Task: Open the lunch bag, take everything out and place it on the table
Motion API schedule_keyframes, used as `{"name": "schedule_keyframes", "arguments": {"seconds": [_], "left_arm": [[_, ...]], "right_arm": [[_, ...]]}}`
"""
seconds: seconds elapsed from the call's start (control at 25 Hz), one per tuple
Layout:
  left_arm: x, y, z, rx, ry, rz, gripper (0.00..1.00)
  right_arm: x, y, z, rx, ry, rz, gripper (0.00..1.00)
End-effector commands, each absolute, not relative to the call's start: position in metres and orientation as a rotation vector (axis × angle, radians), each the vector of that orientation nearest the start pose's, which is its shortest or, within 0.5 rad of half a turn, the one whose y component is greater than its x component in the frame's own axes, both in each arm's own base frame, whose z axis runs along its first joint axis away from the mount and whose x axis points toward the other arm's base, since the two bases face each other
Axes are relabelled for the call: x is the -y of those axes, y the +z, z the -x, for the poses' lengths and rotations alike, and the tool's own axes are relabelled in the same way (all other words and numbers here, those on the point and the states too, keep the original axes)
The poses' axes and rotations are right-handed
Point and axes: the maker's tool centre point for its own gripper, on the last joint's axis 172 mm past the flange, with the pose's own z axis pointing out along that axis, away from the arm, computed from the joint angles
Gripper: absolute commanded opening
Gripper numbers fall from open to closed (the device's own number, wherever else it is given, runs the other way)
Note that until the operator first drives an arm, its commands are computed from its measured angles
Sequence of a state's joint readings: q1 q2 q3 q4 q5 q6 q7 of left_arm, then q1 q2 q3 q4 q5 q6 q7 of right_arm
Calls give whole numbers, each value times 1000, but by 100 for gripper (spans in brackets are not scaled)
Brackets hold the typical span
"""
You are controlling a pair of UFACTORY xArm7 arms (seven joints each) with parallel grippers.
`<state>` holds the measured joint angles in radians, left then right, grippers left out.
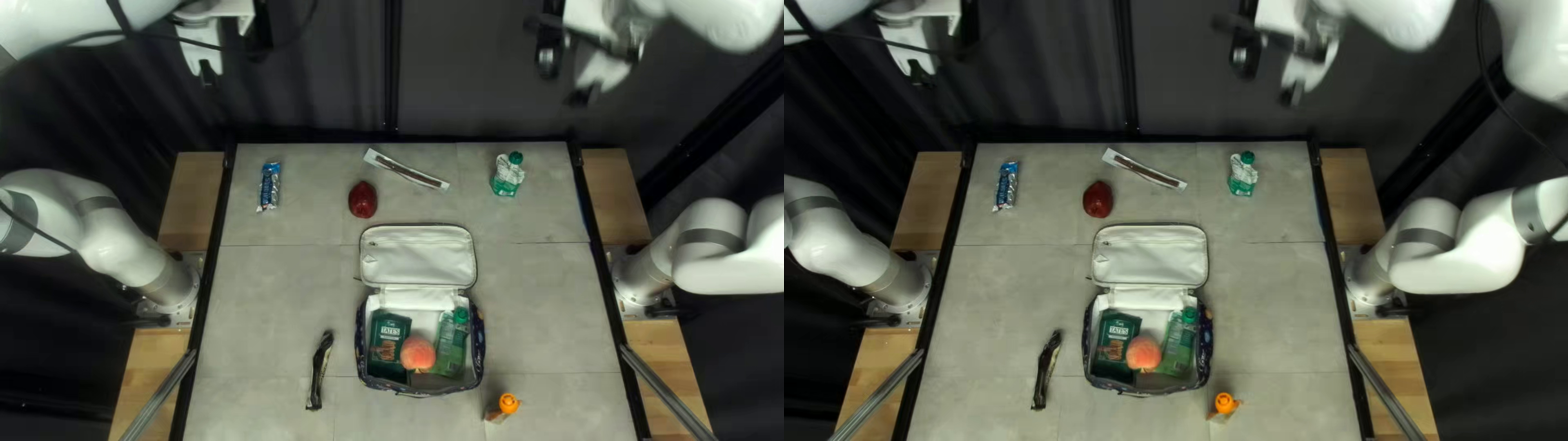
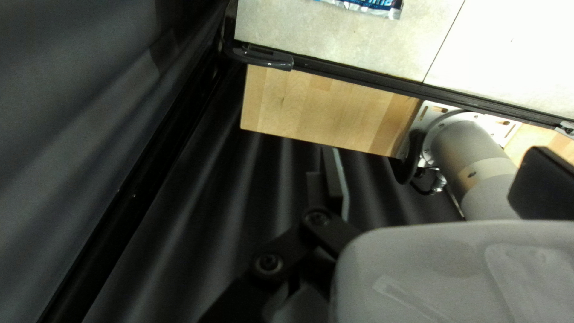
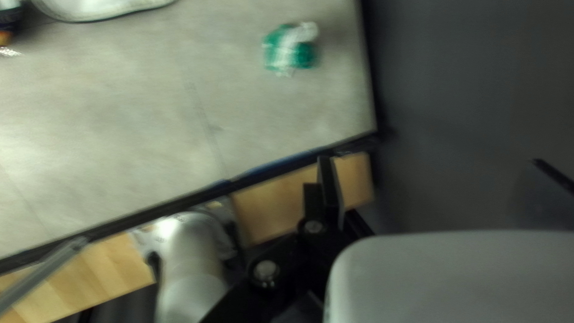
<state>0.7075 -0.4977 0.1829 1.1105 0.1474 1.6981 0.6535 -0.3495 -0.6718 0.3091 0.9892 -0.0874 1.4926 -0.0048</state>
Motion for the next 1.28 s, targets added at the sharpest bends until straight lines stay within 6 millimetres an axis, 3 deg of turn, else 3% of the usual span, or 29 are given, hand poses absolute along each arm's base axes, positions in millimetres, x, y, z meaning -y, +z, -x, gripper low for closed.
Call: {"name": "schedule_keyframes", "arguments": {"seconds": [0.04,0.6,0.64,0.72,0.92,1.12,1.28], "left_arm": [[-252,361,-153,361,171,3140,100],[-252,361,-153,361,171,3140,100],[-252,361,-153,361,171,3140,100],[-252,361,-153,361,171,3140,100],[-252,361,-153,361,171,3140,100],[-252,361,-153,361,171,3140,100],[-252,361,-153,361,171,3140,100]], "right_arm": [[-46,343,-341,185,-190,3366,100],[-49,339,-340,243,-178,3380,100],[-64,324,-360,303,-192,3353,100],[-92,310,-380,434,-208,3318,100],[-138,290,-412,794,-249,3209,100],[-156,269,-425,1175,-206,3043,100],[-157,268,-424,1198,-197,3034,100]]}}
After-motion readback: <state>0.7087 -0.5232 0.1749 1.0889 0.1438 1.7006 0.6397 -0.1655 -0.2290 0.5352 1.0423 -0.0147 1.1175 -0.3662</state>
